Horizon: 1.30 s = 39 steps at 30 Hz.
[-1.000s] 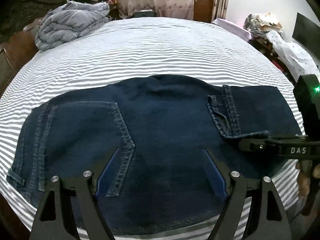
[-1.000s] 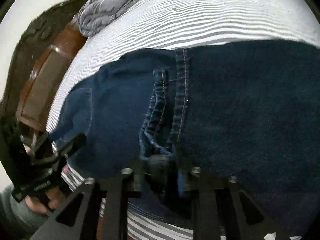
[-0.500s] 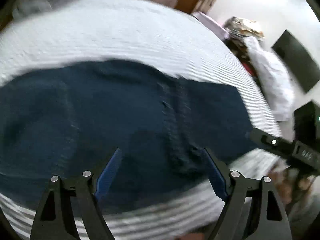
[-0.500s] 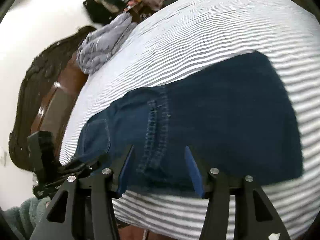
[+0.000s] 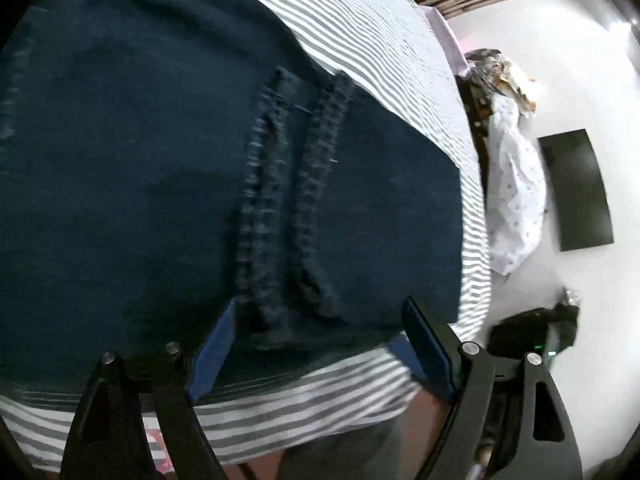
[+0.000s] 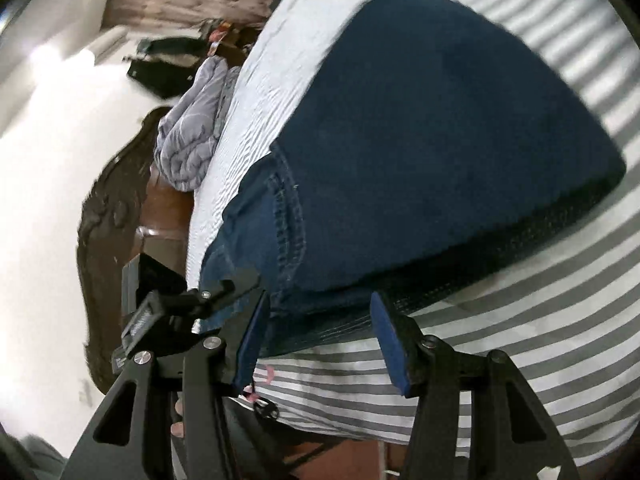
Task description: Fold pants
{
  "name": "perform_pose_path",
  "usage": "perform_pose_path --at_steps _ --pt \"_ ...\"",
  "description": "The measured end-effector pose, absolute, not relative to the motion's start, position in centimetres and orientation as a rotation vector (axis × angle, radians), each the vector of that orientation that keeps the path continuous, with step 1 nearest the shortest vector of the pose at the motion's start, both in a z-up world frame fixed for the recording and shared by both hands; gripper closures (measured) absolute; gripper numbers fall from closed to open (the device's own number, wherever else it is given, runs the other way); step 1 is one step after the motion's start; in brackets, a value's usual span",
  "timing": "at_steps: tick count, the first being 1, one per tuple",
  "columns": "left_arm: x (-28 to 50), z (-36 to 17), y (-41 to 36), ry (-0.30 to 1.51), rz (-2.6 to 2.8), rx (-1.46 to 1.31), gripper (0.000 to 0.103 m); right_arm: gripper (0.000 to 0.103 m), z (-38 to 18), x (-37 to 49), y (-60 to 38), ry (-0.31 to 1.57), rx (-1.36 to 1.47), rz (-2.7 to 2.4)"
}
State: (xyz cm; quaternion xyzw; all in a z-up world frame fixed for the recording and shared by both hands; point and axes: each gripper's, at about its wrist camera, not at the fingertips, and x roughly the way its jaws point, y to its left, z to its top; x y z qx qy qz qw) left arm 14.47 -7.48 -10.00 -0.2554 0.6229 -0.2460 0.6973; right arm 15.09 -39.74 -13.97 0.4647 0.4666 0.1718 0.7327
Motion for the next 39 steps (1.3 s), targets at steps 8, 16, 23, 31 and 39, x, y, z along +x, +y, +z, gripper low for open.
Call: perform_pose_path --at_steps 8,16,23,31,39 --pt "13.9 -9.9 -10.2 1.365 -0.495 -0.463 0.02 0.052 -15.0 15.4 -40.3 1.019 1.074 0.366" --pt "14.3 -10.9 -11.1 1.33 -0.386 -0.386 0.07 0.052 -16.3 15.5 -38.9 1.043 1.103 0.396" --pt "14.3 -9.4 -9.9 1.313 -0.409 -0.43 0.085 0.053 -17.5 15.8 -40.5 0.982 1.225 0.347" --pt "14.1 -9.9 -10.5 1.307 -0.422 -0.415 0.086 0.059 -17.2 14.7 -47.6 0.804 1.292 0.116" --pt "14.6 -8.9 -9.2 1.28 -0.422 -0.397 0.086 0.091 -17.0 15.8 -46.9 0.856 1.281 0.223"
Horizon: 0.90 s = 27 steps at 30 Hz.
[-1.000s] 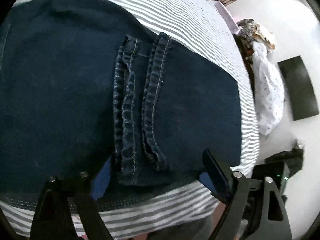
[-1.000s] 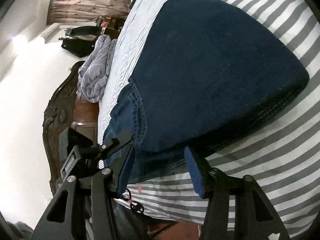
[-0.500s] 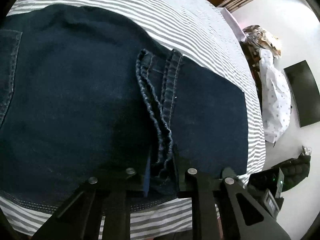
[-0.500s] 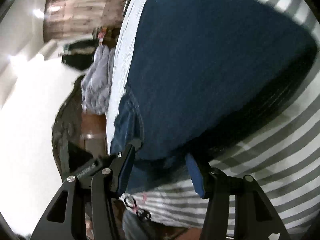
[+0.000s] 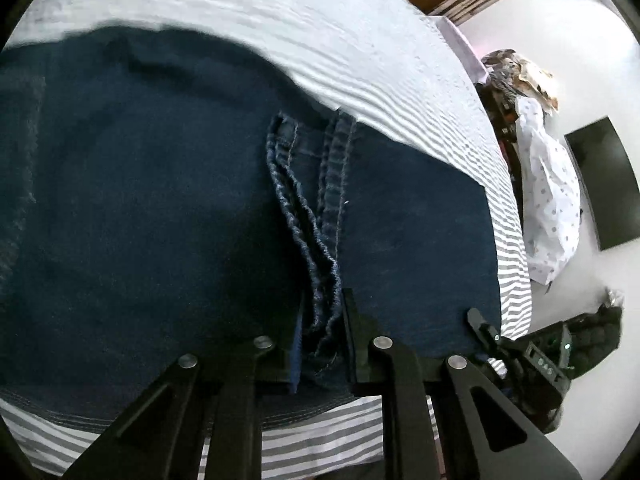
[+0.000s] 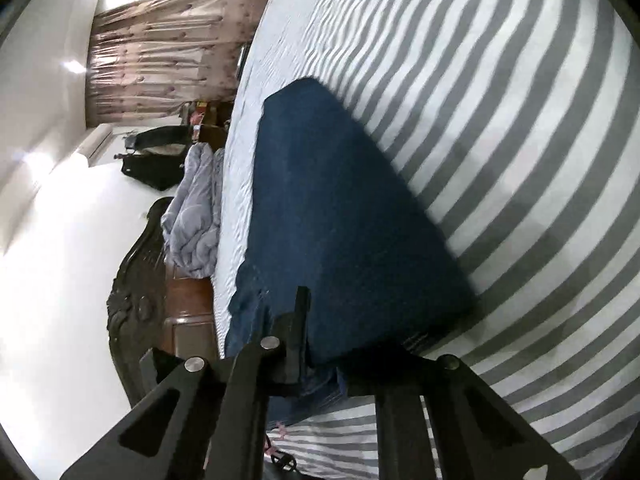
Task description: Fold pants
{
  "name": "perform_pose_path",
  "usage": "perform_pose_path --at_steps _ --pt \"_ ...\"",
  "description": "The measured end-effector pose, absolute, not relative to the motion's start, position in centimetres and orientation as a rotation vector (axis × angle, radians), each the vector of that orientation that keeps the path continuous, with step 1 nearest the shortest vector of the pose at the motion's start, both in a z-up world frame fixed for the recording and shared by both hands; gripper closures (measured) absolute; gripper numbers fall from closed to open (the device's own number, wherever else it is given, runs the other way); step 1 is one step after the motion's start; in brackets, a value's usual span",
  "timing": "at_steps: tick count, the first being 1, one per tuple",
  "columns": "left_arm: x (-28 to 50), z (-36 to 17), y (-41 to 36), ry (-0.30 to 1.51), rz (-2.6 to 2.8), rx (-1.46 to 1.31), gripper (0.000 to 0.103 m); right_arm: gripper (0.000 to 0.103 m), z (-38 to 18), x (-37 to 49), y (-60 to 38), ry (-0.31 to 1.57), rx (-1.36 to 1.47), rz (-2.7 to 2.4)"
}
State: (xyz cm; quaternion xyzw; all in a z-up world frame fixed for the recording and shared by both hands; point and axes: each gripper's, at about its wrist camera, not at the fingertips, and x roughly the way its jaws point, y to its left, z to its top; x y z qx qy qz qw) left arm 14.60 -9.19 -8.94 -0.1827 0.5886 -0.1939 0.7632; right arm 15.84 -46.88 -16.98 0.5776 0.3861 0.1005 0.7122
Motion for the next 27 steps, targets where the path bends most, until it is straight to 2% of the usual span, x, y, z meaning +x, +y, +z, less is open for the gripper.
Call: perform_pose_path --at_steps 7,13,22,24,26,27 --pt "13.7 -7.7 -6.6 1.246 -0.404 -0.356 0.086 0.092 -14.6 17.4 -44.0 0.87 1.197 0.306" --pt "14.2 -11.2 -3.8 1.287 -0.335 -0.336 0.086 0.092 -17.0 17.8 -40.4 0.998 1.097 0.296" --pt "14.5 -11.1 -5.3 1.257 -0.332 -0.227 0.086 0.091 -17.2 18.4 -40.0 1.035 1.063 0.259" --pt "14.6 -11.5 -4.9 1.276 -0.327 -0.226 0.085 0.087 -17.5 17.9 -40.4 1.044 1.119 0.247" --pt "14.6 -11.4 -4.4 1.297 -0.331 -0.219 0.084 0.079 -16.9 17.4 -40.2 1.071 1.101 0.234" --pt "14.6 -11.1 -4.2 1.301 -0.332 -0.214 0.08 0.075 -16.3 17.1 -40.0 1.087 1.059 0.229"
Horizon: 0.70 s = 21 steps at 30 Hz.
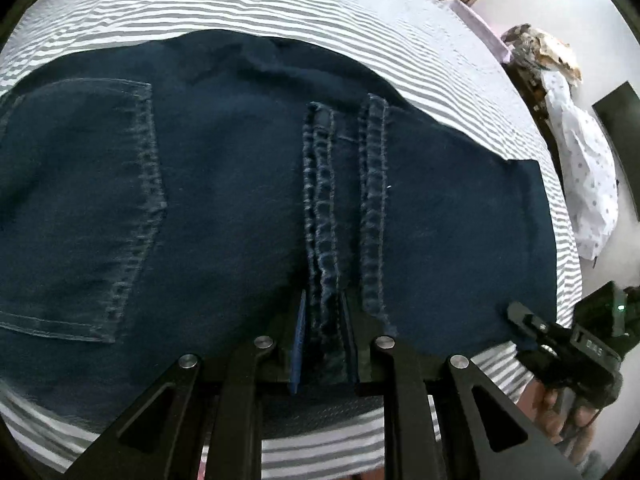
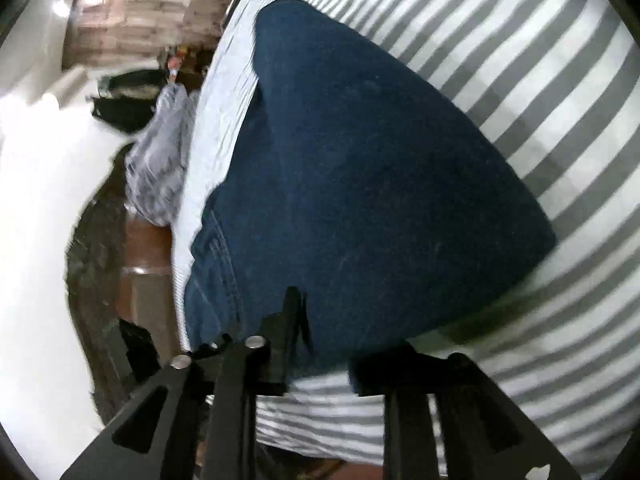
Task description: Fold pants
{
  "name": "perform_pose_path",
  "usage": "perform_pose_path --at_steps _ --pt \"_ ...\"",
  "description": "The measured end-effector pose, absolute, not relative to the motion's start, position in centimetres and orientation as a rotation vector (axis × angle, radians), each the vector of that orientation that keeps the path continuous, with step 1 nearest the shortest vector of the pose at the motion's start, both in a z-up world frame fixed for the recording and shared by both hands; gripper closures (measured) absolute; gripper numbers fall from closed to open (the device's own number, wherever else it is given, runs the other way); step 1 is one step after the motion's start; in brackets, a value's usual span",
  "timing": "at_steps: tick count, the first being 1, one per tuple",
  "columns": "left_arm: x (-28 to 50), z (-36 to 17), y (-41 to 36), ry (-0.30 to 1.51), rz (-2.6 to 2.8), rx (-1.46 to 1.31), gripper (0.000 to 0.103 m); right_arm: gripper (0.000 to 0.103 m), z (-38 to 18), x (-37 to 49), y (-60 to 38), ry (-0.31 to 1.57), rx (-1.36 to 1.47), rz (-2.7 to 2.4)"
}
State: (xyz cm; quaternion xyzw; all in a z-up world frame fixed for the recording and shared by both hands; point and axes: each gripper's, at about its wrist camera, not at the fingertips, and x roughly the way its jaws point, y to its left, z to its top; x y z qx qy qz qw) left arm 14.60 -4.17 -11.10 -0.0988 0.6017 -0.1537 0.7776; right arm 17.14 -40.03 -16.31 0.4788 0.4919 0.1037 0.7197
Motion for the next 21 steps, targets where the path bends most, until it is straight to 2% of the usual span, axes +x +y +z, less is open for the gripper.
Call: perform_pose_path --at_steps 2,9,13,16,21 --pt "14.5 -10.4 -3.7 1.287 -0.317 -0.202 0.079 0.064 -14.7 16.7 -39.5 1.122 0.953 0.233" --pt "13.6 -6.6 -3.7 1.165 -0.346 -0.123 0.079 0.064 -9.6 15.2 -38.5 1.148 0.746 0.349" --pt "14.2 -6.4 -6.2 1.152 -0.369 -0.122 0.078 0.064 -5.5 16.2 -40.6 0.956 0.65 0.256" --pt "14.2 -6.7 -7.7 1.144 -0.398 -0.101 0.078 0.064 -5.0 18.7 -43.1 0.875 0.648 0.178" --pt "14.6 -8.6 -10.2 1.137 -0.422 -0.049 0.077 0.066 -5.8 24.5 -43.8 0.897 0.543 0.104"
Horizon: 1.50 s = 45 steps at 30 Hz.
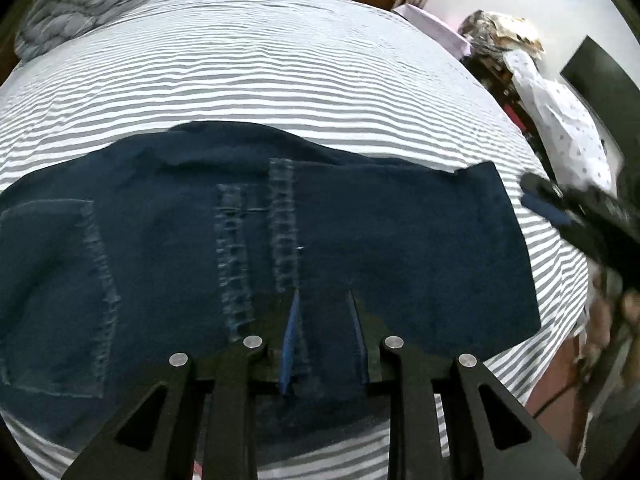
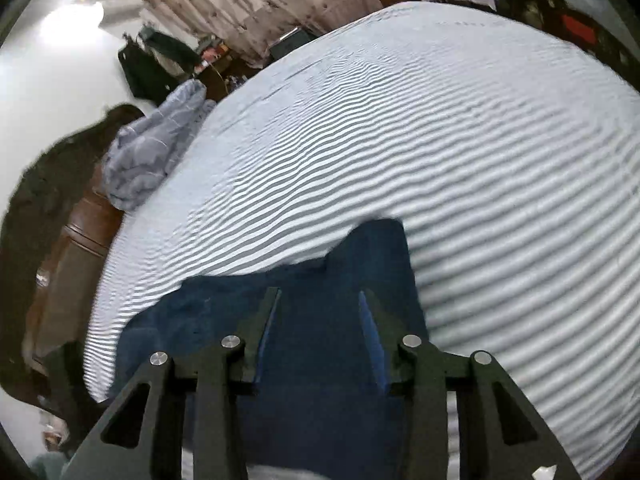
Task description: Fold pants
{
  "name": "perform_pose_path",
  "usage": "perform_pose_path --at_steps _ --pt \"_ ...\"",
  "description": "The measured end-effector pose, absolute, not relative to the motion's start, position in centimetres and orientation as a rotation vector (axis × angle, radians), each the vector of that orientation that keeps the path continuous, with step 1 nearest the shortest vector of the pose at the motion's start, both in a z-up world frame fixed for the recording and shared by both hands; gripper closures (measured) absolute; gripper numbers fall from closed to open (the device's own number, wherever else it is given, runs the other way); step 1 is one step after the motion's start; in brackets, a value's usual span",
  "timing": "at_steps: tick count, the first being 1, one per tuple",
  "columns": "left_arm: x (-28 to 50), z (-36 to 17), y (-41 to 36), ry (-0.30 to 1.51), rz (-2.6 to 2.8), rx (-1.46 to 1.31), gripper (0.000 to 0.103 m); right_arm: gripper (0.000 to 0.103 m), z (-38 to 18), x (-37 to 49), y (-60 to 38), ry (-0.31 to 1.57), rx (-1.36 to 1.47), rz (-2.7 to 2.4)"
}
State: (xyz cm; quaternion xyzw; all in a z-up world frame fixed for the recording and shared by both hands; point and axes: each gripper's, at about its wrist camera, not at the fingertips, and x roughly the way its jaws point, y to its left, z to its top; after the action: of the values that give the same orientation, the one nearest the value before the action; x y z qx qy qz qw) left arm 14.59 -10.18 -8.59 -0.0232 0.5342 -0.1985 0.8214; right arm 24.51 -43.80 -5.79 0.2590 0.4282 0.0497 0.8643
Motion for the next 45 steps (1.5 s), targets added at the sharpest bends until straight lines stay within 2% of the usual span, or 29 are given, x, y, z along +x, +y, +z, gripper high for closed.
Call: perform_pose_path --at_steps 3,7,8,12,17,25,27,30,33,37,45 --pt "14.8 -10.2 -11.4 1.127 -0.417 0.015 0.077 0.068 -7.1 26.9 -43.5 0.941 0.459 0.071" --pt "14.6 -12.4 -12.1 1.097 -0.42 0.108 0.077 0.079 -10.9 29.0 -44.1 1.049 0.39 0.016" --pt "14.5 -12.5 -12.2 1.087 -0.423 0.129 0.076 0.086 -11.5 29.5 -43.8 1.06 0.392 0.012" --pt "13.6 -12.9 -13.2 1.022 -0.425 0.237 0.076 0.087 -11.9 28.8 -44.3 1.052 0.369 0.014" --pt "13.7 -13.2 -12.5 1.006 -0.433 0.202 0.076 0.084 -10.6 25.4 -43.1 1.063 0.348 0.062" --pt "13.5 -13.4 -12.0 0.989 -0.439 0.203 0.075 0.083 -11.8 17.7 -42.5 1.088 0.343 0.109" --pt "12.8 -13.3 -11.9 0.977 -0.437 0.217 0.075 0.083 -11.9 17.6 -42.6 1.096 0.351 0.111" --pt "12.4 -13.4 -12.3 0.967 -0.428 0.235 0.075 0.075 -11.9 18.8 -42.5 1.126 0.377 0.132" --pt "12.1 -13.3 -12.7 0.965 -0.416 0.255 0.075 0.072 -11.2 19.3 -42.4 1.145 0.374 0.159" --pt "12.0 -12.7 -12.7 1.012 -0.403 0.243 0.073 0.061 -9.7 19.0 -43.8 1.098 0.454 0.189" --pt "10.0 -12.8 -10.5 1.051 -0.439 0.206 0.068 0.061 -11.4 19.1 -48.9 1.127 0.591 0.191"
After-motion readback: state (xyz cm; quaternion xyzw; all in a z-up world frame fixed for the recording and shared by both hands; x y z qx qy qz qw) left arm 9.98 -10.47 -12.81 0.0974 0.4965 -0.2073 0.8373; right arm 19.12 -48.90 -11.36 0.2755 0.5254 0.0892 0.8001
